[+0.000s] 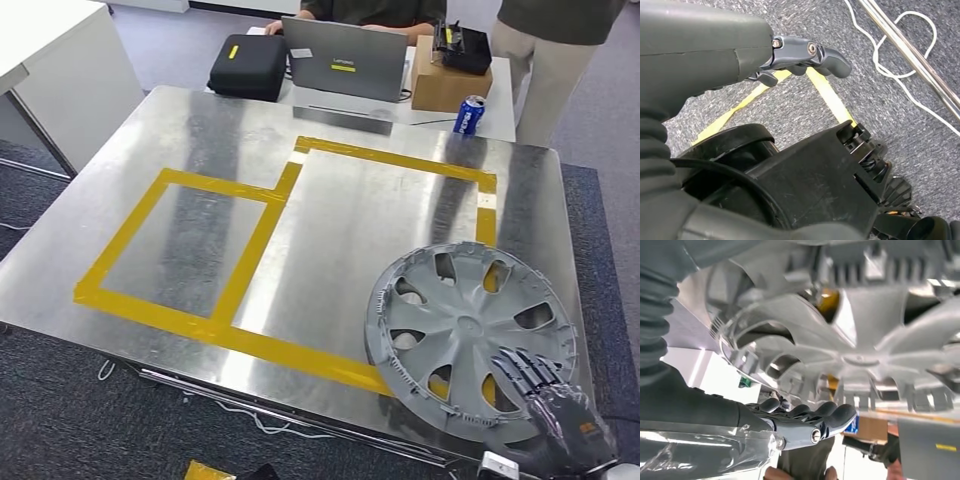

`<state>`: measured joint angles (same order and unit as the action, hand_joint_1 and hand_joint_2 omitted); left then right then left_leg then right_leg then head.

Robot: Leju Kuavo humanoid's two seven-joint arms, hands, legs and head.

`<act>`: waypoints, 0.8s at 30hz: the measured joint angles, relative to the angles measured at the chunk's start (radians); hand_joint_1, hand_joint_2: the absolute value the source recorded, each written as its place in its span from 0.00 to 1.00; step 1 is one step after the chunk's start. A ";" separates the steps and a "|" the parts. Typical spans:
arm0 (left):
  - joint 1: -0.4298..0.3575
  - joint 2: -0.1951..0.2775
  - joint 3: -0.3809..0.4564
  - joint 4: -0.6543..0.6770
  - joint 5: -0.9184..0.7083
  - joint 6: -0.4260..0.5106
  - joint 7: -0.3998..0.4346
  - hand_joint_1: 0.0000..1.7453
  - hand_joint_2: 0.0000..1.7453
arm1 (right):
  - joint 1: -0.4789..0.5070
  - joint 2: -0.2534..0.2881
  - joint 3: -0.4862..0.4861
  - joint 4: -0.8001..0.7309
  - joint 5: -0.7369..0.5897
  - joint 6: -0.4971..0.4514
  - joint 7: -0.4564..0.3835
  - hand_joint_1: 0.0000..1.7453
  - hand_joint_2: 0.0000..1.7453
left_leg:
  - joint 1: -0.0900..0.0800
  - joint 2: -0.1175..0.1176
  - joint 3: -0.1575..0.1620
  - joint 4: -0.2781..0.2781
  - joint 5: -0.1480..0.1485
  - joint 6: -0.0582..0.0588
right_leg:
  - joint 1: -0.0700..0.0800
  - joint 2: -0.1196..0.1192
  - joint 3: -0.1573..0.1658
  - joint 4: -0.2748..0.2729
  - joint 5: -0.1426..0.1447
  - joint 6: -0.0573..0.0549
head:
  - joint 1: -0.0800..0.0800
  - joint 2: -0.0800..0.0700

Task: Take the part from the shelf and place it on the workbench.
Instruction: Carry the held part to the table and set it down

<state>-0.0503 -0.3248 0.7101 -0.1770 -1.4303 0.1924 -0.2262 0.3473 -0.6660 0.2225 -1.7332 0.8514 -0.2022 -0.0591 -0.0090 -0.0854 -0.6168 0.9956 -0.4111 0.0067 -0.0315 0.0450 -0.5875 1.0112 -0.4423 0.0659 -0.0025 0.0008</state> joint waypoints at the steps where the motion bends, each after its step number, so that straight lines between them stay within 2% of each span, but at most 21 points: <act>1: 0.000 0.000 0.001 0.000 0.001 0.000 0.000 0.00 0.00 | -0.001 0.004 -0.003 -0.005 -0.003 -0.001 -0.004 0.00 0.00 | -0.001 0.000 0.000 0.001 0.000 0.002 | -0.001 0.000 0.001 -0.001 0.000 0.003 | 0.000 0.000; 4: 0.000 0.000 0.002 0.000 0.005 -0.002 0.001 0.00 0.00 | -0.010 0.018 -0.012 -0.024 -0.025 -0.008 -0.025 0.00 0.00 | 0.000 0.005 0.002 -0.003 0.009 0.013 | -0.003 0.002 0.003 -0.005 0.005 0.013 | 0.000 0.000; 5: -0.001 -0.001 0.003 0.000 0.006 -0.003 0.001 0.00 0.00 | -0.016 0.025 -0.015 -0.034 -0.033 -0.014 -0.035 0.00 0.00 | 0.003 0.009 0.003 -0.009 0.014 0.016 | -0.003 -0.003 0.000 0.001 -0.004 0.015 | 0.001 0.000; 6: -0.001 -0.002 0.004 0.000 0.007 -0.004 0.001 0.00 0.00 | -0.025 0.035 -0.017 -0.044 -0.040 -0.020 -0.044 0.00 0.00 | 0.006 0.014 0.004 -0.014 0.019 0.020 | -0.002 -0.011 -0.009 0.023 -0.025 0.017 | 0.002 0.000; 7: -0.001 -0.002 0.005 0.000 0.009 -0.005 0.001 0.00 0.00 | -0.035 0.047 -0.017 -0.055 -0.044 -0.029 -0.053 0.00 0.00 | 0.008 0.019 0.004 -0.018 0.022 0.022 | -0.001 -0.021 -0.026 0.068 -0.060 0.018 | 0.003 0.000; 9: 0.000 -0.002 0.009 0.000 0.013 -0.007 0.001 0.00 0.00 | -0.050 0.083 -0.014 -0.080 -0.034 -0.056 -0.065 0.00 0.00 | 0.009 0.027 -0.001 -0.018 0.025 0.023 | 0.000 -0.035 -0.072 0.202 -0.141 0.022 | 0.004 0.000; 10: 0.000 -0.002 0.011 0.000 0.015 -0.008 0.001 0.00 0.00 | -0.053 0.102 -0.010 -0.093 -0.022 -0.071 -0.068 0.00 0.00 | 0.009 0.029 -0.005 -0.018 0.027 0.021 | -0.001 -0.037 -0.086 0.254 -0.164 0.025 | 0.003 0.000; 11: 0.000 -0.002 0.013 0.000 0.018 -0.009 0.001 0.00 0.00 | -0.053 0.119 -0.005 -0.105 -0.009 -0.085 -0.069 0.00 0.00 | 0.010 0.031 -0.009 -0.018 0.031 0.018 | -0.001 -0.038 -0.083 0.272 -0.168 0.026 | 0.003 0.000; 12: 0.000 -0.002 0.015 0.000 0.020 -0.010 0.001 0.00 0.00 | -0.053 0.132 0.000 -0.116 0.000 -0.097 -0.069 0.00 0.00 | 0.012 0.031 -0.013 -0.017 0.035 0.014 | -0.002 -0.038 -0.057 0.245 -0.153 0.028 | 0.003 0.000; 14: 0.000 -0.002 0.018 0.000 0.024 -0.010 0.001 0.00 0.00 | -0.054 0.155 0.011 -0.135 0.011 -0.126 -0.075 0.00 0.00 | 0.016 0.028 -0.023 -0.014 0.044 0.001 | -0.005 -0.029 0.037 0.104 -0.108 0.032 | 0.003 0.000; 15: 0.000 -0.002 0.019 0.000 0.026 -0.010 0.001 0.00 0.00 | -0.052 0.168 0.020 -0.143 0.024 -0.149 -0.080 0.00 0.00 | 0.018 0.023 -0.027 -0.014 0.049 -0.007 | -0.004 -0.017 0.077 0.045 -0.089 0.029 | 0.002 0.000; 16: -0.001 -0.001 0.021 0.000 0.028 -0.010 0.001 0.00 0.00 | -0.048 0.184 0.033 -0.150 0.046 -0.179 -0.083 0.00 0.00 | 0.018 0.018 -0.028 -0.013 0.055 -0.015 | -0.004 -0.004 0.098 0.006 -0.082 0.024 | 0.001 0.000; 18: -0.003 -0.001 0.025 0.000 0.031 -0.010 0.006 0.00 0.00 | -0.035 0.220 0.073 -0.158 0.120 -0.251 -0.067 0.00 0.00 | 0.018 0.004 -0.030 -0.015 0.067 -0.030 | 0.001 0.007 0.096 0.001 -0.077 0.004 | -0.003 0.000; 19: -0.004 0.000 0.026 0.000 0.034 -0.009 0.010 0.00 0.00 | -0.029 0.238 0.100 -0.160 0.164 -0.291 -0.045 0.00 0.00 | 0.020 -0.003 -0.033 -0.017 0.074 -0.038 | 0.001 -0.002 0.089 0.000 -0.076 -0.007 | -0.004 0.000; 20: -0.004 0.000 0.028 0.000 0.036 -0.008 0.014 0.00 0.00 | -0.027 0.256 0.132 -0.157 0.206 -0.331 -0.015 0.00 0.00 | 0.021 0.000 -0.038 -0.014 0.068 -0.044 | 0.002 -0.013 0.082 0.002 -0.071 -0.020 | -0.005 0.000; 21: -0.003 0.000 0.031 0.000 0.039 -0.006 0.016 0.00 0.00 | -0.026 0.274 0.167 -0.153 0.240 -0.372 0.020 0.00 0.00 | 0.022 0.012 -0.048 0.003 0.042 -0.049 | 0.003 -0.025 0.075 0.001 -0.063 -0.032 | -0.006 0.000; 22: -0.003 0.000 0.032 0.000 0.042 -0.006 0.017 0.00 0.00 | -0.026 0.288 0.204 -0.145 0.262 -0.409 0.057 0.00 0.00 | 0.022 0.028 -0.062 0.041 -0.001 -0.052 | 0.004 -0.038 0.066 -0.001 -0.052 -0.042 | -0.008 0.000; 24: -0.004 0.000 0.036 0.000 0.046 -0.004 0.017 0.00 0.00 | -0.026 0.317 0.275 -0.122 0.256 -0.461 0.103 0.00 0.00 | 0.020 0.060 -0.098 0.167 -0.110 -0.055 | 0.009 -0.061 0.047 -0.002 -0.033 -0.052 | -0.011 0.000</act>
<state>-0.0539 -0.3251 0.7461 -0.1770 -1.3842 0.1883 -0.2088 0.3210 -0.3486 0.4974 -1.8556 1.1075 -0.6627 0.0441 0.0108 -0.0250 -0.7150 1.1622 -0.5209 -0.0486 -0.0229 -0.0158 -0.5407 1.0097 -0.4752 0.0138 -0.0139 0.0011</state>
